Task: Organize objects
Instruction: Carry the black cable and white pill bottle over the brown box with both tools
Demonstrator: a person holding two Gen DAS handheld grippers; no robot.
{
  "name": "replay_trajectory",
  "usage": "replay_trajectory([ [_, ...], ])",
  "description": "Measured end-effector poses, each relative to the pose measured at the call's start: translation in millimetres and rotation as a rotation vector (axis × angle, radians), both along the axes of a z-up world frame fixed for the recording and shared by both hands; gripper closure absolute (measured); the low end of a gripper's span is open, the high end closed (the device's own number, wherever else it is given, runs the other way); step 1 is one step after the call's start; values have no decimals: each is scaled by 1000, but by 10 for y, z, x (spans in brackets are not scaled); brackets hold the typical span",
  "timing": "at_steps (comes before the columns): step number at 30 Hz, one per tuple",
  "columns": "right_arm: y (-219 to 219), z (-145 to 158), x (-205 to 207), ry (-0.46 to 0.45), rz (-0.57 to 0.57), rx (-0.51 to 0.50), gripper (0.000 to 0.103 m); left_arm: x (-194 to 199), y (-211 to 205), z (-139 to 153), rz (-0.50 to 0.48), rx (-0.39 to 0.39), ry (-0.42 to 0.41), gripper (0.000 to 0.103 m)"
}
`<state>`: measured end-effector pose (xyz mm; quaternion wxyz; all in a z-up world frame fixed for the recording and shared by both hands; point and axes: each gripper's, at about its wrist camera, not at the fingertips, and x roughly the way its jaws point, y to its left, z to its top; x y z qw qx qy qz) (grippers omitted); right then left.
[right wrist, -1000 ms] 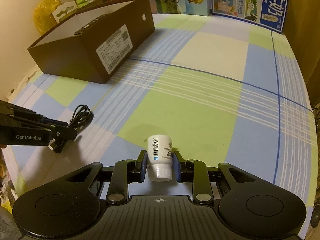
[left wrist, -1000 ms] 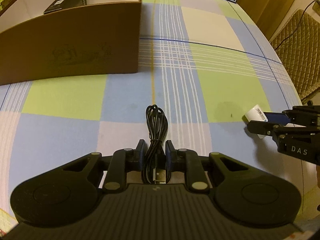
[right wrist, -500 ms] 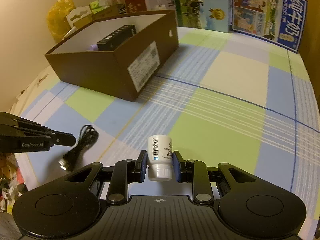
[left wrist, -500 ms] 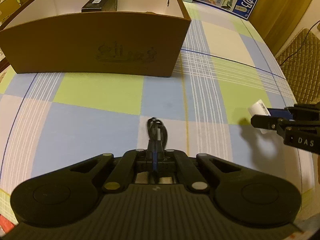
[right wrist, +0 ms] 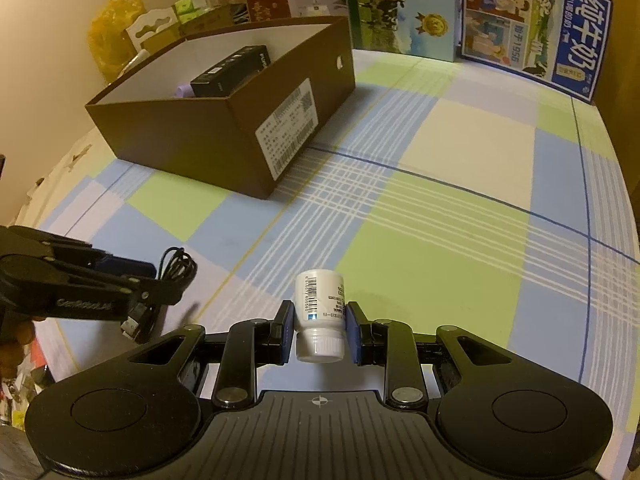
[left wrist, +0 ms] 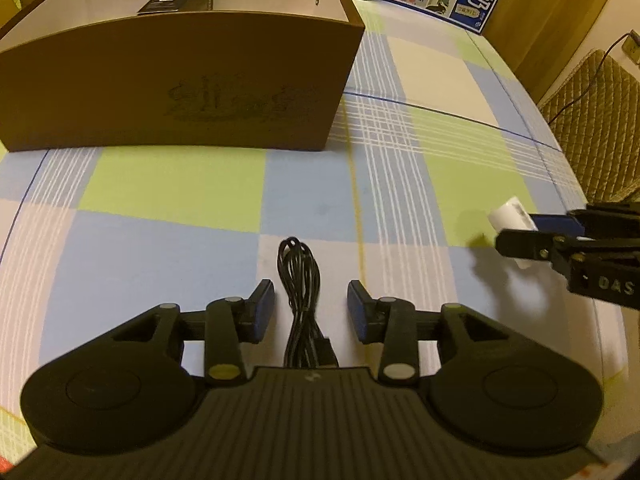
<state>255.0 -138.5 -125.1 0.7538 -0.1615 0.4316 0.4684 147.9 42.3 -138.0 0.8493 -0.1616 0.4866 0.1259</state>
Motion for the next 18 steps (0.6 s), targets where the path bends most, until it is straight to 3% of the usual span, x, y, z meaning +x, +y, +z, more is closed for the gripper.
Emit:
replay_trajectory([
  [3, -39, -6, 12, 3, -12, -2, 79, 93, -15, -50, -3, 23, 12, 71],
  [5, -61, -3, 17, 4, -17, -1, 79, 114, -17, -69, 1, 38, 12, 82],
  [7, -68, 1, 18, 7, -20, 2, 79, 116, -1, -66, -3, 23, 9, 87],
  [18, 66, 117, 3, 4, -3, 48, 79, -110, 169, 214, 38, 30, -63, 88],
])
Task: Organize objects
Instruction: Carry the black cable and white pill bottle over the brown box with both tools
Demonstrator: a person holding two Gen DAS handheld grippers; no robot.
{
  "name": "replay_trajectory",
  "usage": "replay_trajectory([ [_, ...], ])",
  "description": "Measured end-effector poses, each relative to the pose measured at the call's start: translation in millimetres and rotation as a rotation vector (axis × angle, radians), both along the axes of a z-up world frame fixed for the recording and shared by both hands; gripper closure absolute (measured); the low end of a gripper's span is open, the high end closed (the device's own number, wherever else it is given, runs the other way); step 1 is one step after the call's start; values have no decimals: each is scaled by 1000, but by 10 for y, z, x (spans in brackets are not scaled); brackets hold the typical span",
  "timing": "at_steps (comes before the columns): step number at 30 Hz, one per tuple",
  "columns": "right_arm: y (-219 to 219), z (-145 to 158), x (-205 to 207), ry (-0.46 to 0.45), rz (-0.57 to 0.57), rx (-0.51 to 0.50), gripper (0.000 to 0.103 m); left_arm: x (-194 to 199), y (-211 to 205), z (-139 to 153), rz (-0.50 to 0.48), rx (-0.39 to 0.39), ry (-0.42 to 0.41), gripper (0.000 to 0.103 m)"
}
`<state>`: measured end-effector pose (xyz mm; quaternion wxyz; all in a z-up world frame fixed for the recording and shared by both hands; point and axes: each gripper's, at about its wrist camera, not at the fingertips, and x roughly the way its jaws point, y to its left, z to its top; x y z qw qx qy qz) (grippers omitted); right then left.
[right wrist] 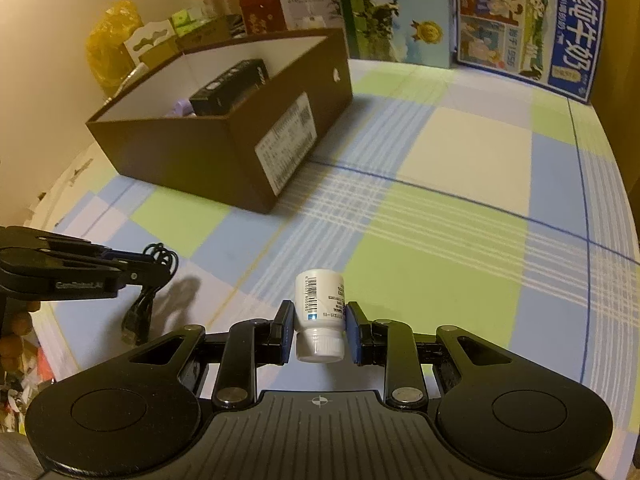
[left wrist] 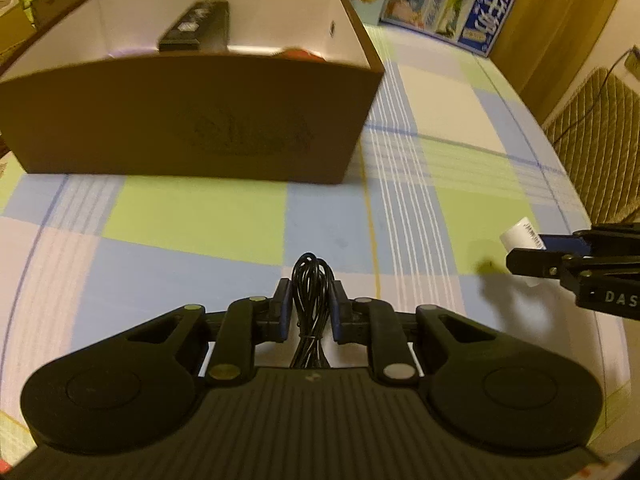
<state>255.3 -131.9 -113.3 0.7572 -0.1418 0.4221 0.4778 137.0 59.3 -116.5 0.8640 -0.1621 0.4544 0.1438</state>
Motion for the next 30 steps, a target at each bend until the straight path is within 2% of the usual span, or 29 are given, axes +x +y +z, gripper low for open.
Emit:
replay_trajectory([
  [13, 374, 188, -140, -27, 77, 56, 79, -289, 289, 405, 87, 26, -96, 92],
  [30, 764, 540, -225, -72, 125, 155, 79, -491, 541, 951, 87, 75, -186, 93],
])
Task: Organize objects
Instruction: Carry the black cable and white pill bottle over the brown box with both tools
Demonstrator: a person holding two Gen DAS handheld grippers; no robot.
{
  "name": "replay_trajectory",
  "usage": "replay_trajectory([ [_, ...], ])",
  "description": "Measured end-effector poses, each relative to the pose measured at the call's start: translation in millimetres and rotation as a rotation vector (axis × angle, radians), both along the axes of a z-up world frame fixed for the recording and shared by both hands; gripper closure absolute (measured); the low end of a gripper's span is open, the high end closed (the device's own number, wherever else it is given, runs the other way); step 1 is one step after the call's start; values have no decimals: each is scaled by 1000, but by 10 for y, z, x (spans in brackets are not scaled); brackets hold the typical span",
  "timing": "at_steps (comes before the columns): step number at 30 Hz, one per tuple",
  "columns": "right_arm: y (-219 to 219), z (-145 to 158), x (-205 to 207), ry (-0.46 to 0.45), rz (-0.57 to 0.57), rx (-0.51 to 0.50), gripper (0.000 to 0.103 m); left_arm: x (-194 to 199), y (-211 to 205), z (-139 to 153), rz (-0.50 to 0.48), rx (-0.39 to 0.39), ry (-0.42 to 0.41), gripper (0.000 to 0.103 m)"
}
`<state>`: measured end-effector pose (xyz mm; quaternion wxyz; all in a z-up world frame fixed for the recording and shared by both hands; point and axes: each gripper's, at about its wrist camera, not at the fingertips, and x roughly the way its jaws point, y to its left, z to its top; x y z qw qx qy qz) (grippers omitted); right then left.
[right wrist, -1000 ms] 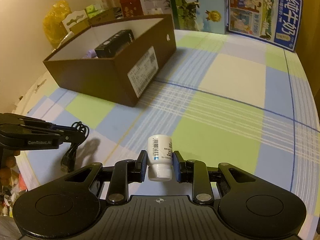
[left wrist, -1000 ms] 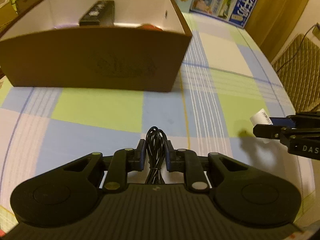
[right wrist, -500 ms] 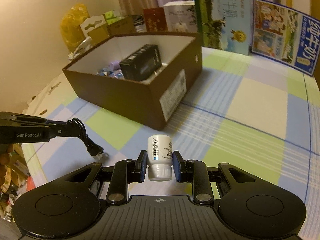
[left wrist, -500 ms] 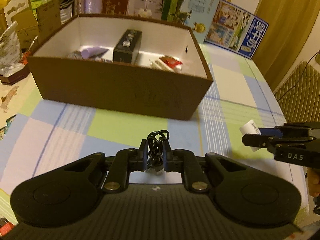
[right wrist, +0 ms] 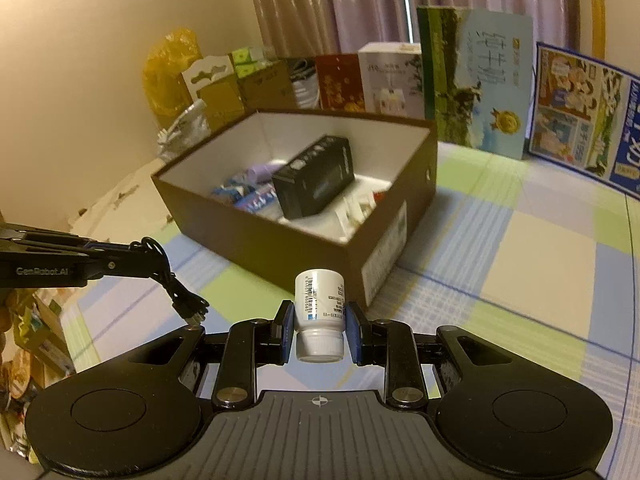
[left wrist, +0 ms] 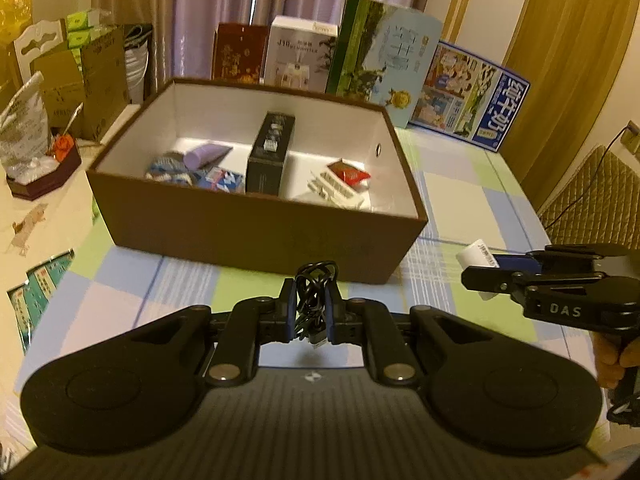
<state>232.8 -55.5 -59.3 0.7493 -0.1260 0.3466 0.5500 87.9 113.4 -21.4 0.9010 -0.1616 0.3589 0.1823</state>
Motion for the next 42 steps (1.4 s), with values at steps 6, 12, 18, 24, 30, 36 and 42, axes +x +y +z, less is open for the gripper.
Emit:
replay_trajectory([
  [6, 177, 134, 9, -24, 14, 38, 79, -51, 141, 279, -6, 33, -42, 93],
  [12, 387, 260, 46, -35, 19, 81, 79, -36, 316, 577, -18, 77, -92, 93],
  [18, 616, 340, 138, -47, 16, 101, 79, 108, 517, 775, -24, 118, -129, 93],
  [24, 833, 352, 263, -53, 0, 100, 79, 384, 730, 765, -32, 116, -126, 93],
  [30, 982, 274, 359, -48, -18, 78, 79, 670, 939, 551, -37, 79, -67, 93],
  [36, 1093, 154, 462, -35, -44, 47, 79, 923, 1099, 244, -54, 33, 24, 93],
  [42, 1145, 77, 539, -26, -72, 23, 79, 1106, 1183, 12, -89, -1, 101, 93],
])
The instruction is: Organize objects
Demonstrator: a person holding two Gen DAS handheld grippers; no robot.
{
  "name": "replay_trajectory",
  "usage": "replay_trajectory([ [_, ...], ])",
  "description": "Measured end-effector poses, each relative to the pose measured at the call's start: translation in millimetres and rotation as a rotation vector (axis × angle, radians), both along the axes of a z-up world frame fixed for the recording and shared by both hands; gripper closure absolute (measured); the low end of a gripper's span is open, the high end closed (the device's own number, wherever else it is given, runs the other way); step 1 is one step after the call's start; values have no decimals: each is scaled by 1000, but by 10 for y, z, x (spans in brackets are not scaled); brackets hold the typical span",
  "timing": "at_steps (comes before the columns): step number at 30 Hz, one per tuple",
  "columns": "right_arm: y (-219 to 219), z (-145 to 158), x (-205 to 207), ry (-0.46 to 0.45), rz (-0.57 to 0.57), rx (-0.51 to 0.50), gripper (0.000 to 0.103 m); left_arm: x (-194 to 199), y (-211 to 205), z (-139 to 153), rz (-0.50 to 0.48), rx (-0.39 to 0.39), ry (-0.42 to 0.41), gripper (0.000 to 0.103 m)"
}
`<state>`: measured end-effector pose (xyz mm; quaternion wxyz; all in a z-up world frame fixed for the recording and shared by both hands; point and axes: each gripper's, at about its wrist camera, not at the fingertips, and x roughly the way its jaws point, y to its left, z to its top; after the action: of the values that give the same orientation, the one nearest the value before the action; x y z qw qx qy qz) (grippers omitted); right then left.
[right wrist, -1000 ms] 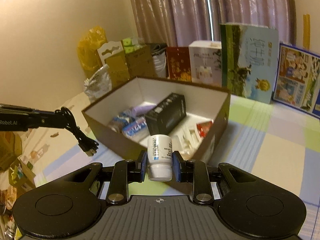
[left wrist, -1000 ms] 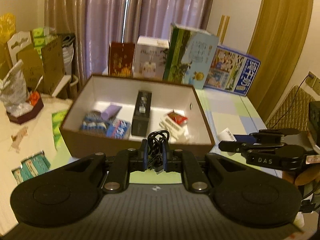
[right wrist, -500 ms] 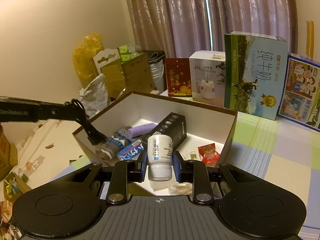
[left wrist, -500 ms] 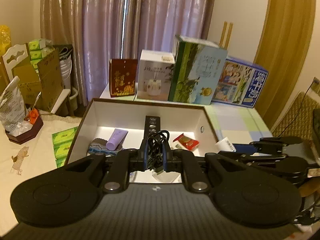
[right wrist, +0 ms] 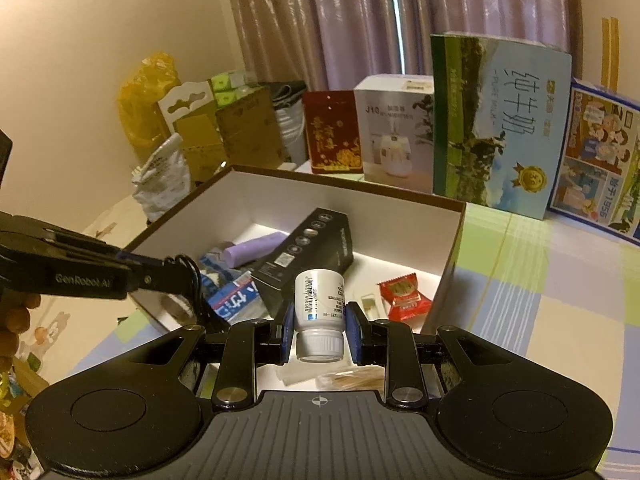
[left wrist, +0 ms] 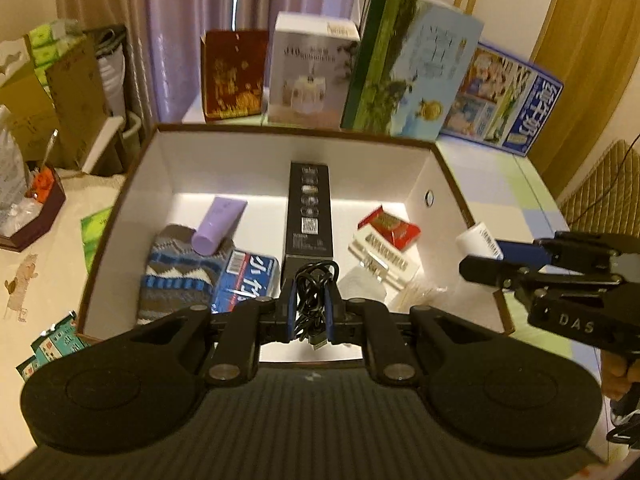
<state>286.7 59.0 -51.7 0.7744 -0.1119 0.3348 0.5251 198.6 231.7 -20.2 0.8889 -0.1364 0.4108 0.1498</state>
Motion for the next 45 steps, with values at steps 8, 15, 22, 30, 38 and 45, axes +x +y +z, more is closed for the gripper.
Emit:
replay_trajectory([
  [8, 52, -79, 52, 16, -34, -25, 79, 260, 93, -266, -65, -52, 98, 93],
  [15, 90, -120, 102, 25, -73, -45, 79, 405, 155, -410, -115, -79, 128, 81],
  [22, 202, -171, 140, 33, -102, -69, 79, 452, 279, -350, -101, -25, 107, 36],
  [30, 396, -267, 167, 45, -155, -78, 78, 359, 460, -299, -64, 35, 95, 15],
  [38, 313, -170, 57, 34, -207, -67, 44, 211, 535, -225, -41, 92, 66, 2],
  [45, 134, -79, -194, 27, -250, -55, 15, 57, 480, -141, -37, 98, 23, 1],
])
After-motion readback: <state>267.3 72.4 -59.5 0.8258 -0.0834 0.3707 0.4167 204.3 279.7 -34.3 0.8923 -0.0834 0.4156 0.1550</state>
